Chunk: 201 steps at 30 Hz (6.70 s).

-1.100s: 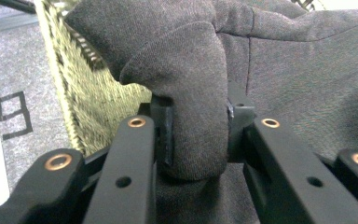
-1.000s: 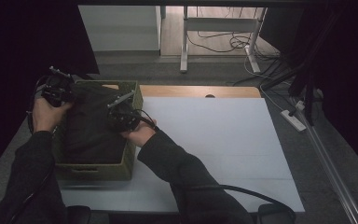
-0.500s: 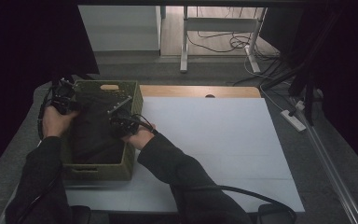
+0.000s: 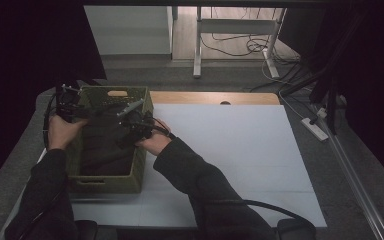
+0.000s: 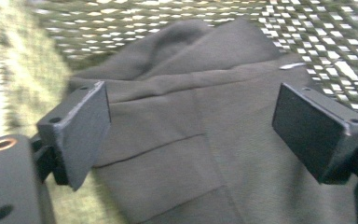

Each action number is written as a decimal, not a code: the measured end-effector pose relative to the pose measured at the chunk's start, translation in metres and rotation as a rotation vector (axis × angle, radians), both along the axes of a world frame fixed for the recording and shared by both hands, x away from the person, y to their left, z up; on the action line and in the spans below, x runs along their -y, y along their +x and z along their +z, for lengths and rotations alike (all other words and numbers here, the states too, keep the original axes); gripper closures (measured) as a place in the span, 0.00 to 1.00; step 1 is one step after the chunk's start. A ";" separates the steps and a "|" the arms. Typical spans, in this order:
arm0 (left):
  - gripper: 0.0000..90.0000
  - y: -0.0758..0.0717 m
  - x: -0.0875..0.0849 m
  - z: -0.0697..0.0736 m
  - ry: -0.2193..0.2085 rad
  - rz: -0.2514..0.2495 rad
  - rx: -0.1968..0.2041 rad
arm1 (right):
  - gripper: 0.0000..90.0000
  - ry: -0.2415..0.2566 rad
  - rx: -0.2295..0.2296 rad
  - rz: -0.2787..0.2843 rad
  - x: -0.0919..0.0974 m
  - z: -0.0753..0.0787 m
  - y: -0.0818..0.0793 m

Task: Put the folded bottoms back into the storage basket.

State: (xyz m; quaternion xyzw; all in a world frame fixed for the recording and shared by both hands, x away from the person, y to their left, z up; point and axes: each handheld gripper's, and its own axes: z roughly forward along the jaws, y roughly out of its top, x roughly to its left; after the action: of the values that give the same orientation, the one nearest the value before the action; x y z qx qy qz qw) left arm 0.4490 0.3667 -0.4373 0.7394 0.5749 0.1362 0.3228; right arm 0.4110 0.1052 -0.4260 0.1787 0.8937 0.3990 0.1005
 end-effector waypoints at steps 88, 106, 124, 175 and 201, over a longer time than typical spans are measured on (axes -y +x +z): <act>0.00 -0.092 0.089 -0.004 -0.109 -0.302 0.078 | 0.01 0.076 -0.044 -0.013 0.120 -0.011 -0.018; 0.00 -0.128 0.095 0.001 -0.106 -0.326 0.103 | 0.00 0.092 -0.046 -0.013 0.142 -0.020 -0.026; 0.00 -0.177 0.101 0.002 -0.144 -0.325 0.127 | 0.00 0.058 -0.062 -0.011 0.157 -0.029 -0.031; 0.00 -0.261 0.075 -0.064 -0.064 -0.226 0.123 | 0.00 0.052 -0.053 -0.032 0.193 -0.038 -0.048; 0.00 -0.259 0.068 -0.066 -0.128 -0.211 0.113 | 0.00 0.070 -0.051 -0.082 0.241 -0.040 -0.065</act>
State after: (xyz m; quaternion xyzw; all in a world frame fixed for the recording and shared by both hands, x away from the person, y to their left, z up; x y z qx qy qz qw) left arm 0.1901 0.2986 -0.5032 0.7649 0.4823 0.1057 0.4137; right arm 0.3455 -0.1359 -0.4662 0.2287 0.8734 0.4210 0.0875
